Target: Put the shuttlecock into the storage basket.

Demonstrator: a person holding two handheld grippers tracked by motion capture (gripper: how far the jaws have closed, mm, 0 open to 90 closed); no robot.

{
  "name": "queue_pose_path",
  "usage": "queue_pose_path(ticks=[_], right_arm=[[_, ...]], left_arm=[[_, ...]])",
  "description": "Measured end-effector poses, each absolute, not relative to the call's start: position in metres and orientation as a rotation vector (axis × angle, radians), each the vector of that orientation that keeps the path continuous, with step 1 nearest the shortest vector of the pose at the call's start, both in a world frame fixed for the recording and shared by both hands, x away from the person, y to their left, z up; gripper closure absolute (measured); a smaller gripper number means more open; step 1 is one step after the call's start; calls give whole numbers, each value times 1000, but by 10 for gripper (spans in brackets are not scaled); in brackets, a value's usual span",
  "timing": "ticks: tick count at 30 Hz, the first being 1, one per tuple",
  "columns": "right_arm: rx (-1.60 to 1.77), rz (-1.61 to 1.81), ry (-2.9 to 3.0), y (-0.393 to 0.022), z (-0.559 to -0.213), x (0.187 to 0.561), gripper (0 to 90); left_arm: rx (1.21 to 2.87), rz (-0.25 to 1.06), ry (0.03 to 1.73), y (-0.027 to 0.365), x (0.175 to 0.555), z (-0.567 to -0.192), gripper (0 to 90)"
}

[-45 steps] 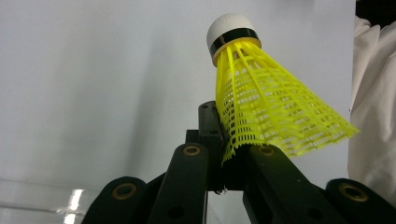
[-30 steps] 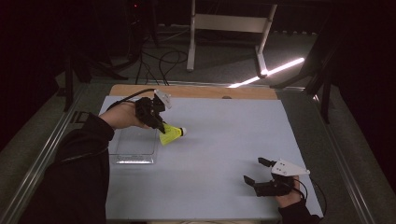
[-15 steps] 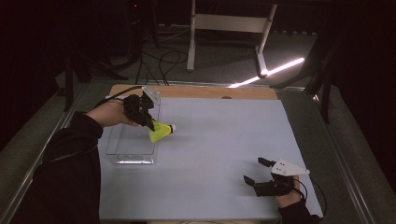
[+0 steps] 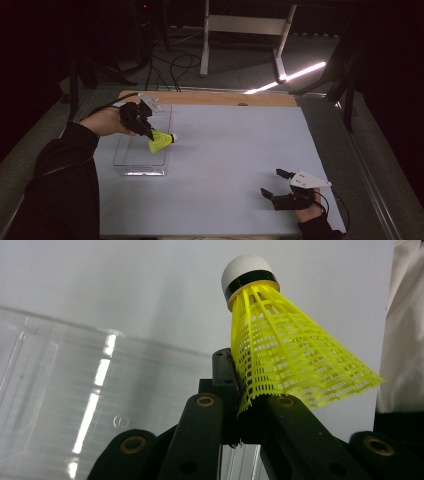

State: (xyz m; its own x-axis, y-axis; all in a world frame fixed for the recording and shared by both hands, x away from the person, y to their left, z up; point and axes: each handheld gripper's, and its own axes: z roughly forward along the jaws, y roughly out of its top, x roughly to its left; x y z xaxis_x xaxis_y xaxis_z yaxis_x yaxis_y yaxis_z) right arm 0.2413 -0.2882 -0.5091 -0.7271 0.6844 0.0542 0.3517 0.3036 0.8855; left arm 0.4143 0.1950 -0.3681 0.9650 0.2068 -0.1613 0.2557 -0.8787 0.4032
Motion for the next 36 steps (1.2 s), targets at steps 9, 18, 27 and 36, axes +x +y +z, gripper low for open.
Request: queue_pose_path(ticks=[9,18,27,36], right_arm=[[936,1390,2246,-288,-509,241,90],[940,1388,2249,-287,-510,242,90],[938,1383,2253,-287,-510,243,90],[938,1382,2256,-287,-511,243,90]], left_arm=[[2692,-165,350,217,412,-374,893],[2695,-176,363,233,409,-379,893],[2682,-189,333,237,406,-387,892],[2688,-190,321,235,408,-399,892]])
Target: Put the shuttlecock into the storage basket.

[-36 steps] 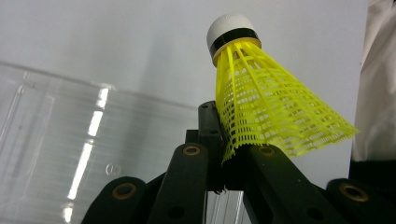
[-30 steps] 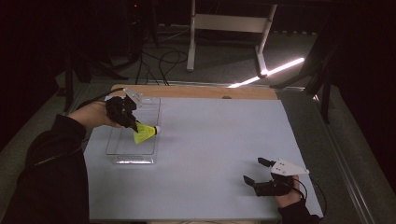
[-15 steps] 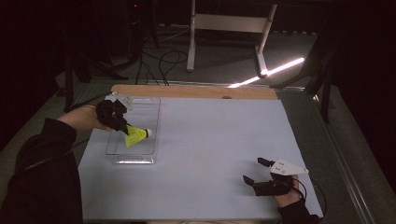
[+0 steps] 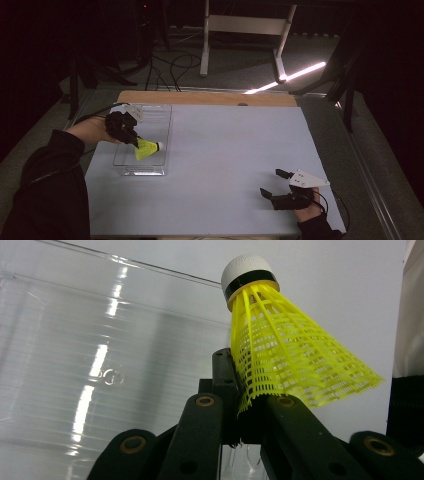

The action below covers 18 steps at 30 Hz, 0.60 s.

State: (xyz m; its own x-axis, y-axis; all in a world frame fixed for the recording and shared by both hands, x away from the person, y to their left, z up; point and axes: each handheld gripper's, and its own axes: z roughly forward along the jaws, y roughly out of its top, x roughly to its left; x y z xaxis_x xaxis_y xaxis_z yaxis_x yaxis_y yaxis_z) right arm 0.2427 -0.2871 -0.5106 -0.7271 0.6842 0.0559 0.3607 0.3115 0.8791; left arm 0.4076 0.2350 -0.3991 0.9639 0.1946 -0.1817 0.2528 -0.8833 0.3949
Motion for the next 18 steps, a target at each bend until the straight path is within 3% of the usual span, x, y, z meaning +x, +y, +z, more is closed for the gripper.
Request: queue_pose_path(ticks=[18], right_arm=[[939,1378,2257,-287,-511,242,90]], left_arm=[[2709,-197,341,236,415,-429,890]])
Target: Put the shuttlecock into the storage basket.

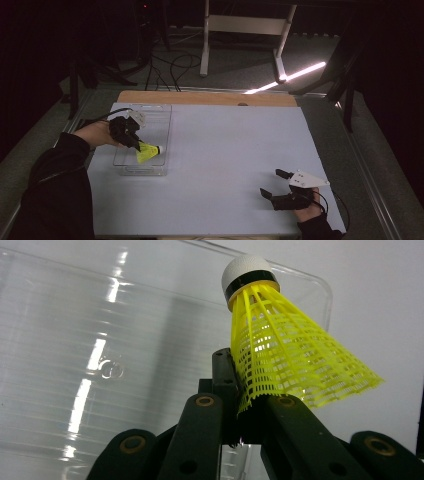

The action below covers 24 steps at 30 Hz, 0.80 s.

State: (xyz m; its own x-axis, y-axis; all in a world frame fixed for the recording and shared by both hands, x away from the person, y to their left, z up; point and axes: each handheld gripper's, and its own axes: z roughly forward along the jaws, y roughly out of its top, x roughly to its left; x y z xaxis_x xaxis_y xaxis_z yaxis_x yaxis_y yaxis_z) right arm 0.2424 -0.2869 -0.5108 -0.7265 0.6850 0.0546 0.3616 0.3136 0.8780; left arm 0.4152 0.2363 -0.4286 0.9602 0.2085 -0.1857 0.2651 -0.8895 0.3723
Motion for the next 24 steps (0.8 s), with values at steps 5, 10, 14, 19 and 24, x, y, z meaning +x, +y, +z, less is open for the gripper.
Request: queue_pose_path(ticks=[5,10,14,19,24], right_arm=[[945,1376,2261,-287,-511,243,90],[942,1374,2262,-287,-511,242,90],[942,1373,2260,-288,-511,242,90],[942,1372,2260,-288,-511,242,90],[942,1371,2260,-288,-511,242,90]], left_arm=[[2709,-171,342,234,418,-433,888],[2730,-202,352,232,419,-439,887],[2740,-229,380,230,420,-443,884],[2765,-270,422,228,422,-448,873],[2781,-307,461,225,424,-453,853]])
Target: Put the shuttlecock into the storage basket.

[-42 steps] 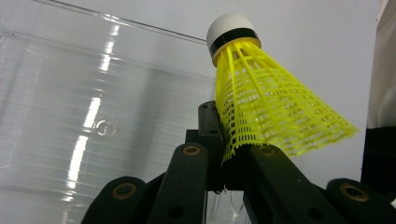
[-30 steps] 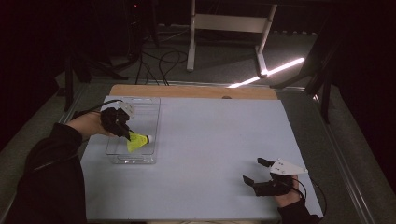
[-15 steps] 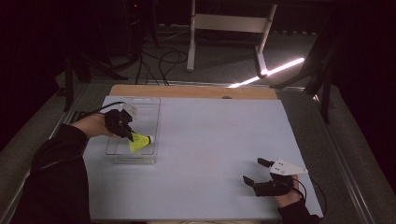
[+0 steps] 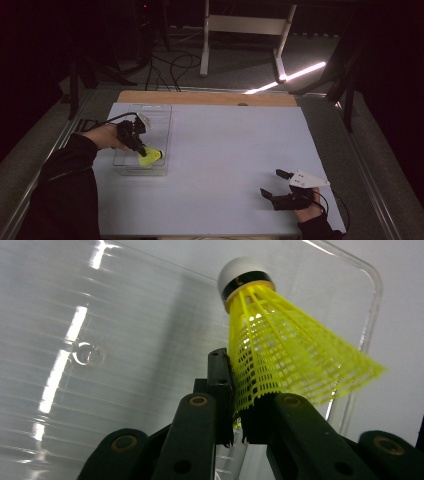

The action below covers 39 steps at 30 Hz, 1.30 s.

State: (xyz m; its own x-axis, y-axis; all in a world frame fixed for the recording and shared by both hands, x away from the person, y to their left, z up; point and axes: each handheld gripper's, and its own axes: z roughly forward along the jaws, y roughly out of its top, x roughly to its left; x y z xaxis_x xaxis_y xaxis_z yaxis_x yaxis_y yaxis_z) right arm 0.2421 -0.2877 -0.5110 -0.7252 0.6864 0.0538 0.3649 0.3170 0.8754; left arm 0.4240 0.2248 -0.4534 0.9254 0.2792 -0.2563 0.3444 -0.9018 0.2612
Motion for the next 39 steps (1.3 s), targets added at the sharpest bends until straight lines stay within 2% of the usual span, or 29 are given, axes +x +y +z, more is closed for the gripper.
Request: queue_pose_path(ticks=[3,5,6,7,8,9,11,12,14,18,21,39], right_arm=[[942,1370,2260,-288,-511,242,90],[941,1370,2258,-288,-511,242,90],[940,1371,2258,-288,-511,242,90],[940,1371,2258,-288,-511,242,90],[941,1371,2258,-288,-511,242,90],[941,1370,2258,-288,-511,242,90],[941,1369,2257,-288,-510,242,90],[940,1370,2256,-288,-510,241,90],[940,1370,2257,-288,-510,241,90],[940,1370,2256,-288,-510,241,90],[939,1369,2256,-288,-510,241,90],[935,1370,2252,-288,-509,241,90]], left_arm=[[2796,-320,451,222,424,-455,827],[2796,-320,480,220,423,-455,722],[2796,-318,496,220,422,-455,617],[2796,-318,496,220,422,-455,549],[2806,-280,513,218,421,-452,549],[2802,-275,526,218,422,-451,412],[2789,-248,571,218,423,-447,271],[2781,-248,582,218,423,-445,271],[2770,-233,593,218,424,-441,158],[2734,-234,645,215,425,-432,27],[2722,-229,636,211,423,-427,1],[2720,-160,478,170,404,-410,0]])
